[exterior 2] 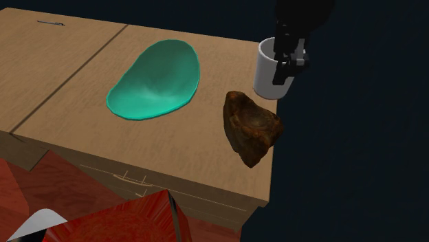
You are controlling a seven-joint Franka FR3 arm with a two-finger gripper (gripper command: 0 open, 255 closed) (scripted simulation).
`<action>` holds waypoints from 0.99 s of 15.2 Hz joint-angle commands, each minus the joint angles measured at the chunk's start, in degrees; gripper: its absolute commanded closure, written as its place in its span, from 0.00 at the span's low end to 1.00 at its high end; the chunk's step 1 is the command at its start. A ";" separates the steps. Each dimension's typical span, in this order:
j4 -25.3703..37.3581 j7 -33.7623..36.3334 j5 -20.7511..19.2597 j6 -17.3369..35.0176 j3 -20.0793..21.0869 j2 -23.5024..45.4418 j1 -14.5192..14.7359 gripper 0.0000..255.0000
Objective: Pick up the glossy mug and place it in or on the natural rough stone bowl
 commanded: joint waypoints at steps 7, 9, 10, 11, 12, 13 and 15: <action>-6.43 -0.13 0.07 6.25 -0.15 -0.14 -0.27 1.00; -7.83 -0.10 -0.01 7.75 -0.17 -0.01 -0.28 1.00; -8.51 -0.07 -0.06 8.50 -0.18 0.07 -0.28 1.00; -8.98 -0.05 -0.10 9.04 -0.18 0.14 -0.28 1.00; -8.99 -0.05 -0.10 9.04 -0.18 0.14 -0.29 1.00; -8.98 -0.05 -0.10 9.04 -0.18 0.14 -0.29 1.00; -8.98 -0.05 -0.10 9.04 -0.17 0.14 -0.29 1.00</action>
